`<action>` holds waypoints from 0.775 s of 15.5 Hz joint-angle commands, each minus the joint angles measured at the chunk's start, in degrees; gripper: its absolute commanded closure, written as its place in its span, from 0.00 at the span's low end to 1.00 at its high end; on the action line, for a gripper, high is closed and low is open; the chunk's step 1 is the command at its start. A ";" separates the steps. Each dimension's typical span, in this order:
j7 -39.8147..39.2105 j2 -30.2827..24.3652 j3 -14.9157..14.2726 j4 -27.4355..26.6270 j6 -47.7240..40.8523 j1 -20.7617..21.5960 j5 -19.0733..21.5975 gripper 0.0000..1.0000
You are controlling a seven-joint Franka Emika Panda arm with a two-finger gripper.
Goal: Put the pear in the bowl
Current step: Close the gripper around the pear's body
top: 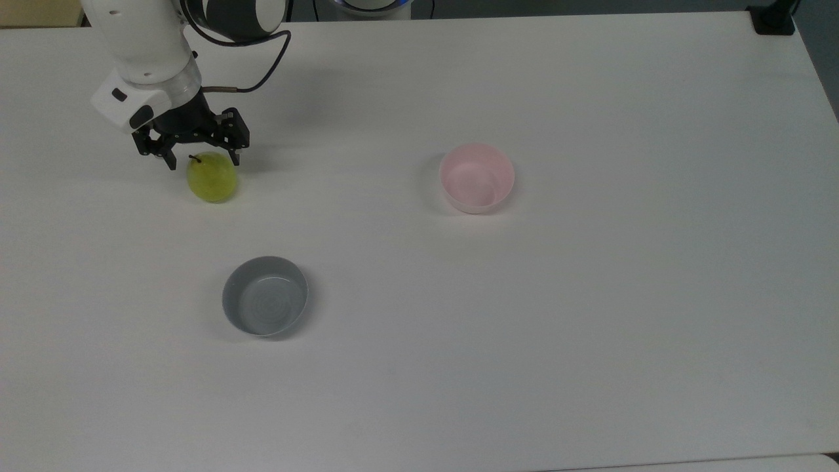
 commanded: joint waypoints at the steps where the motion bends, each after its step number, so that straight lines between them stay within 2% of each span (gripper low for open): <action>1: 0.17 0.84 -0.61 -0.78 1.66 1.27 0.69 0.04; 2: 0.17 0.93 -0.61 -0.78 2.28 1.44 0.69 0.13; 3: 0.00 0.93 -0.61 -0.78 2.37 1.44 0.69 0.28; 4: -0.09 0.93 -0.61 -0.78 2.37 1.44 0.69 0.50; 5: -0.09 0.76 -0.61 -0.78 2.02 1.44 0.69 0.67; 6: -0.18 0.67 -0.61 -0.78 1.67 1.36 0.69 0.81; 8: -0.18 0.23 -0.61 -0.69 0.88 1.36 0.69 0.90; 12: 0.17 -3.36 -0.70 0.10 -4.03 1.44 0.08 0.90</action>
